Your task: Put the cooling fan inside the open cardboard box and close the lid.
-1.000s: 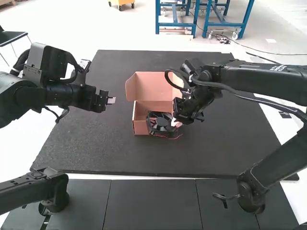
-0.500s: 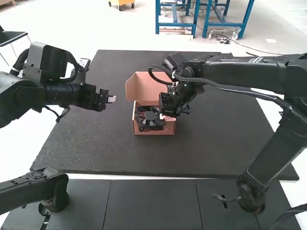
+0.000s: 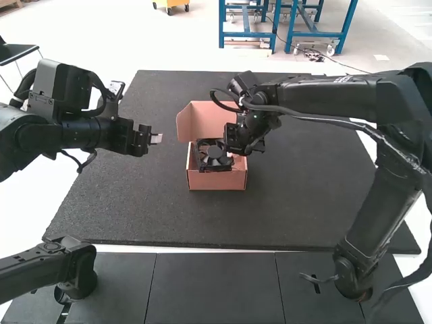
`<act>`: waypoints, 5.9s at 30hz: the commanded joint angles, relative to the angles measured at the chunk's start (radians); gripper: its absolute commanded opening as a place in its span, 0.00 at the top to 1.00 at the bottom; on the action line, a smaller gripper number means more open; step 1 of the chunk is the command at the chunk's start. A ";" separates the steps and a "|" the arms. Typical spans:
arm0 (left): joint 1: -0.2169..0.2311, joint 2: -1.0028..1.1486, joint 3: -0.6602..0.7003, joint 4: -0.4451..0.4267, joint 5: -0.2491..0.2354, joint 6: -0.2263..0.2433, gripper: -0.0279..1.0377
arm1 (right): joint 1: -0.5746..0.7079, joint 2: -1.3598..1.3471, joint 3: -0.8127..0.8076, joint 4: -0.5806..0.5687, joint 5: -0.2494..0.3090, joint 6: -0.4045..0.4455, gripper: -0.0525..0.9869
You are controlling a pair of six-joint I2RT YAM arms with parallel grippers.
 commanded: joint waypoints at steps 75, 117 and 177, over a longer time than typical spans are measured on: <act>-0.005 -0.045 -0.002 -0.062 0.070 -0.023 0.07 | -0.067 0.293 0.174 0.045 0.000 -0.128 0.44; 0.211 0.458 0.195 0.111 -0.110 -0.019 0.07 | -0.194 -0.324 -0.146 0.275 0.128 -0.535 0.17; 0.103 0.770 0.393 0.226 0.007 0.034 0.07 | -0.268 -0.032 -0.027 0.396 0.059 -0.527 0.23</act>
